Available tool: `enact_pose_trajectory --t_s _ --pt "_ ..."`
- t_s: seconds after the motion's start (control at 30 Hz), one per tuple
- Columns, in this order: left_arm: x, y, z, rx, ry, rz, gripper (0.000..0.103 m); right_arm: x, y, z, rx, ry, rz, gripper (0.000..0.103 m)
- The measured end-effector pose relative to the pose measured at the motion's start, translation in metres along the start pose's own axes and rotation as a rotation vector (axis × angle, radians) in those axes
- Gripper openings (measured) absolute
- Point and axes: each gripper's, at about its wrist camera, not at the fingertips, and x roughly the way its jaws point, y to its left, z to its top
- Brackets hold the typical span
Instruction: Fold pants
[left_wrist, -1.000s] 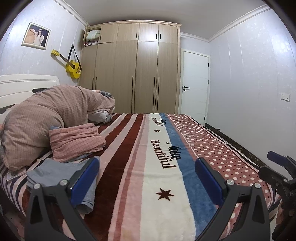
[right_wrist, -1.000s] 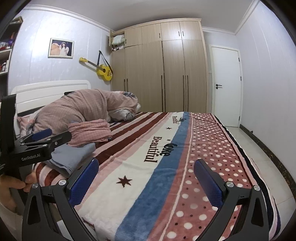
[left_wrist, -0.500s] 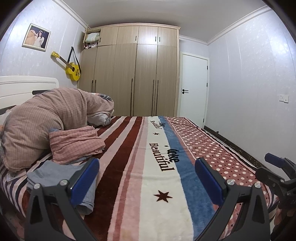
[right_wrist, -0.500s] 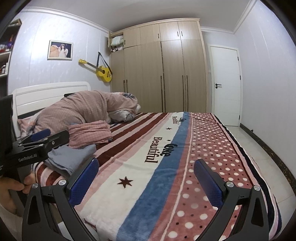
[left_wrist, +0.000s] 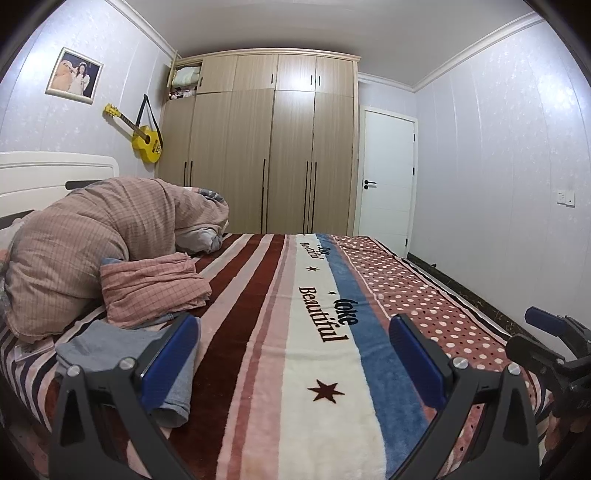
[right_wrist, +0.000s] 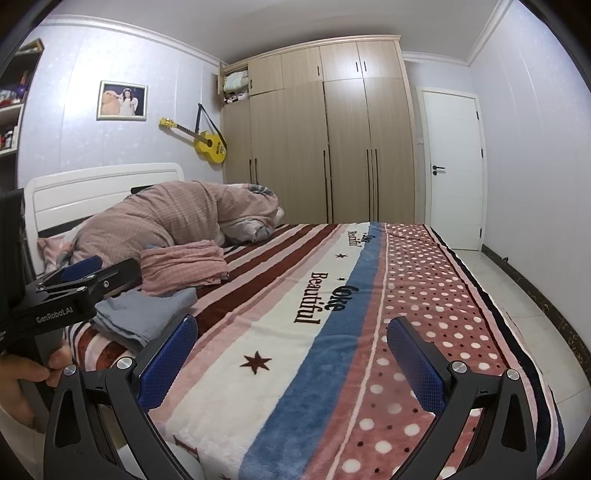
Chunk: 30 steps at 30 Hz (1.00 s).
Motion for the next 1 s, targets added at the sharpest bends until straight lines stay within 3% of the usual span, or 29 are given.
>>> enact_pose_trajectory --t_s 1.0 --pt "-0.002 -0.0036 0.0013 0.005 0.0 -0.007 0.102 0.0001 0.0063 0.0015 0.004 -0.005 0.009 0.102"
